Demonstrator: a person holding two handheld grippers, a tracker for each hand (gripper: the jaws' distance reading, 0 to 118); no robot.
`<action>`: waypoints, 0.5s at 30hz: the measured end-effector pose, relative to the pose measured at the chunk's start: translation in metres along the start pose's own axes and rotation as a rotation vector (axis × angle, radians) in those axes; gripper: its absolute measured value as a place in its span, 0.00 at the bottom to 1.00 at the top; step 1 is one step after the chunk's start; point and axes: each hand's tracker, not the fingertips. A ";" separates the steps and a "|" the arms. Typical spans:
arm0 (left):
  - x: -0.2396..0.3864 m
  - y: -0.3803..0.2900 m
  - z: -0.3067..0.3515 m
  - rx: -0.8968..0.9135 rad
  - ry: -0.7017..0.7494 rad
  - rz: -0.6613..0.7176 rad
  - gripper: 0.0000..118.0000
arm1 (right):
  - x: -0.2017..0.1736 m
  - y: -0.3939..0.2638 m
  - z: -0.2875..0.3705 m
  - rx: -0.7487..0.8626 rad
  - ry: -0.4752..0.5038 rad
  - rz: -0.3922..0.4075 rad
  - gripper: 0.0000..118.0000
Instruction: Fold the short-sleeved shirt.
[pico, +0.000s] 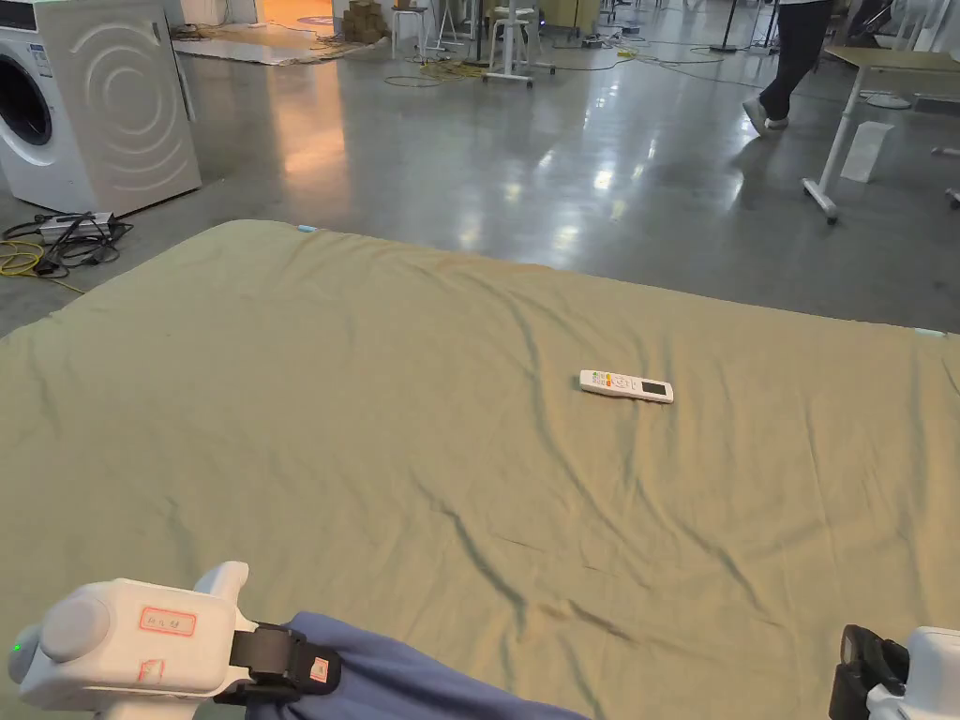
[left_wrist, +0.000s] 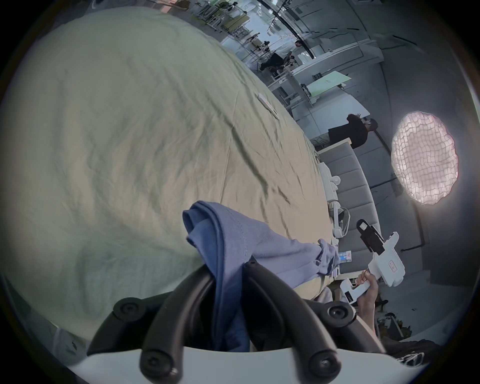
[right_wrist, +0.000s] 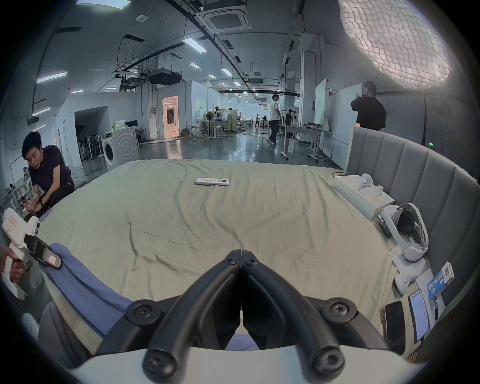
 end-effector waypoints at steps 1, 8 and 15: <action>0.005 0.000 0.005 0.004 0.004 0.004 0.08 | 0.001 0.000 0.000 0.001 0.002 -0.002 0.00; 0.036 0.002 0.051 0.049 0.096 0.006 0.08 | 0.005 0.004 0.002 0.010 0.007 -0.007 0.00; 0.048 -0.001 0.083 0.067 0.189 0.040 0.08 | 0.009 0.007 0.005 0.029 0.013 -0.007 0.00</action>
